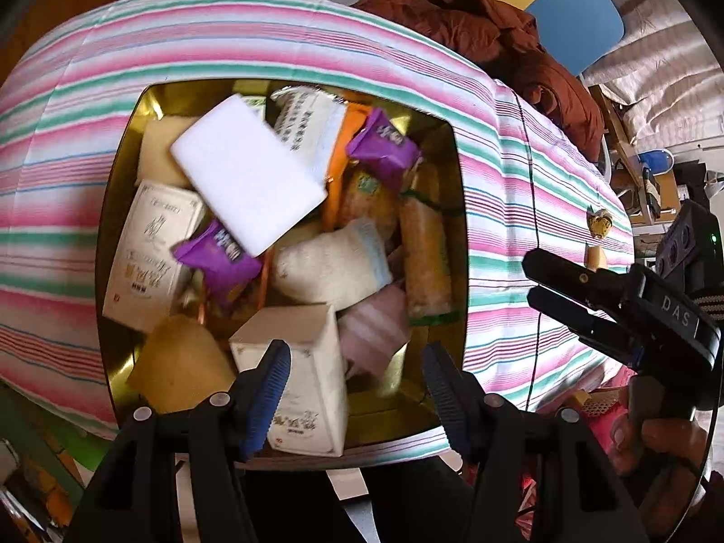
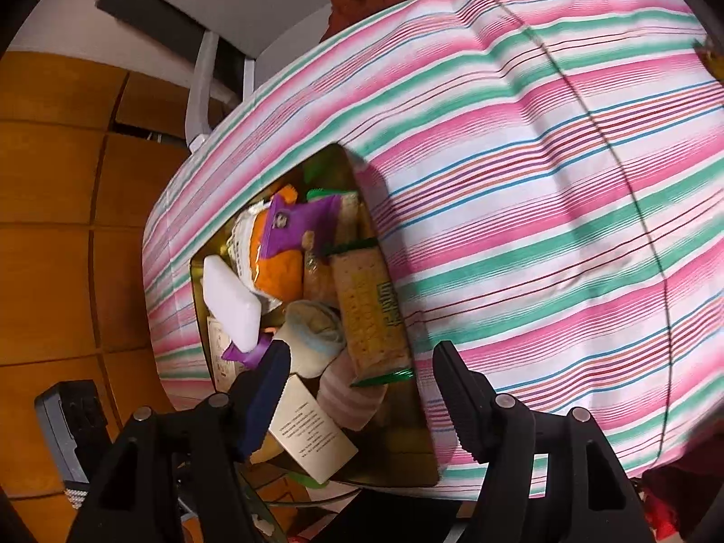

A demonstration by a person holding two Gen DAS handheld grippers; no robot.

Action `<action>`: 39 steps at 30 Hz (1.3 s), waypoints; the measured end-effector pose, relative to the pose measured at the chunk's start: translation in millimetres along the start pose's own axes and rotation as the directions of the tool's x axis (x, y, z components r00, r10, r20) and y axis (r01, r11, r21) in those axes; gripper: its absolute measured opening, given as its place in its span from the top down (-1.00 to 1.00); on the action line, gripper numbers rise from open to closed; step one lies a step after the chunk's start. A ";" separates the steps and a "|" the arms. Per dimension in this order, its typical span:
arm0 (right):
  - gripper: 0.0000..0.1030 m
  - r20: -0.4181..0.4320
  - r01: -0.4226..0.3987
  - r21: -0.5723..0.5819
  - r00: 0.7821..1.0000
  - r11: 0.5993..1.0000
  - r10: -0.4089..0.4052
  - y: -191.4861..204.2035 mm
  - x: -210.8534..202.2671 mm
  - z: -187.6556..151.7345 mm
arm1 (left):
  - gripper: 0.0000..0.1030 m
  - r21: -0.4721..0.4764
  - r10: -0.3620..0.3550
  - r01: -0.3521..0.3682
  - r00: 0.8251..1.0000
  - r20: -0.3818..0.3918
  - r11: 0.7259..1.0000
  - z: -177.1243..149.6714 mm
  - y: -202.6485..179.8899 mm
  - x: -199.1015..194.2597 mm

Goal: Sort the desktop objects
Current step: 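Move both open grippers back toward the yellow sock and small sponge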

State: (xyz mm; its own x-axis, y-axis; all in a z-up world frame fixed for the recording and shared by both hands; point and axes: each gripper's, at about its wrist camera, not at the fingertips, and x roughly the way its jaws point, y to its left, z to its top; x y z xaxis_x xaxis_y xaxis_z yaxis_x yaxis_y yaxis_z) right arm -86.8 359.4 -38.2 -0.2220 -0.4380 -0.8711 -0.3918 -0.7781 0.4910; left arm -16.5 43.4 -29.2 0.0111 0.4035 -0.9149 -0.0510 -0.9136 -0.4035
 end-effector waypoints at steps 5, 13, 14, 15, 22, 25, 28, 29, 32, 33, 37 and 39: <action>-0.43 0.030 0.001 0.051 1.000 0.999 -0.002 -24.9 -17.1 5.7 | -0.20 0.019 0.041 -0.041 0.999 0.001 0.999 5.8 -27.4 5.9; -0.48 0.055 0.004 0.114 0.998 0.993 -0.010 -74.9 -46.3 13.7 | -0.20 0.054 0.129 -0.129 0.992 0.008 0.990 17.9 -78.4 17.4; -0.48 0.058 0.004 0.121 0.998 0.993 -0.011 -82.0 -50.2 14.6 | -0.20 0.057 0.135 -0.135 0.991 0.008 0.989 19.7 -85.5 19.4; -0.48 0.059 0.004 0.128 0.998 0.992 -0.012 -88.2 -53.2 15.4 | -0.20 0.060 0.140 -0.141 0.990 0.008 0.988 20.9 -93.1 21.2; -0.48 0.068 0.005 0.172 0.998 0.985 -0.017 -135.3 -76.8 20.7 | -0.20 0.080 0.171 -0.172 0.985 0.021 0.982 26.9 -137.8 30.1; -0.48 0.075 0.006 0.189 0.997 0.982 -0.021 -151.2 -85.6 23.0 | -0.20 0.082 0.177 -0.179 0.984 0.026 0.980 28.0 -153.7 33.7; -0.48 0.078 0.005 0.200 0.997 0.980 -0.021 -165.1 -91.8 27.0 | -0.20 0.083 0.187 -0.188 0.982 0.030 0.979 29.3 -168.5 37.0; -0.48 0.080 0.004 0.203 0.997 0.979 -0.021 -169.7 -94.1 28.2 | -0.20 0.086 0.191 -0.193 0.981 0.030 0.977 29.6 -174.3 38.8; -0.48 0.081 -0.001 0.210 0.997 0.978 -0.017 -181.7 -98.7 30.7 | -0.20 0.088 0.201 -0.203 0.979 0.033 0.975 30.5 -187.2 43.3; -0.48 0.081 -0.003 0.215 0.997 0.977 -0.014 -186.1 -100.0 31.4 | -0.20 0.091 0.204 -0.206 0.979 0.031 0.974 30.9 -190.9 44.7; -0.48 0.075 -0.013 0.226 0.997 0.974 -0.004 -202.7 -103.3 34.3 | -0.20 0.098 0.219 -0.221 0.975 0.032 0.970 33.6 -206.6 50.5; -0.48 0.071 -0.016 0.229 0.997 0.973 0.000 -210.0 -104.9 37.4 | -0.20 0.103 0.224 -0.226 0.974 0.030 0.969 35.5 -215.7 54.7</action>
State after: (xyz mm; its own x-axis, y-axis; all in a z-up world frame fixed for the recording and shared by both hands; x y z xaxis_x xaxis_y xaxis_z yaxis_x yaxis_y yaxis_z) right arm -14.6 585.6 -49.9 -0.2852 -0.4046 -0.8689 -0.5819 -0.6472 0.4924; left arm -40.3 264.3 8.2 -0.0302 0.1895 -0.9814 -0.1549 -0.9709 -0.1827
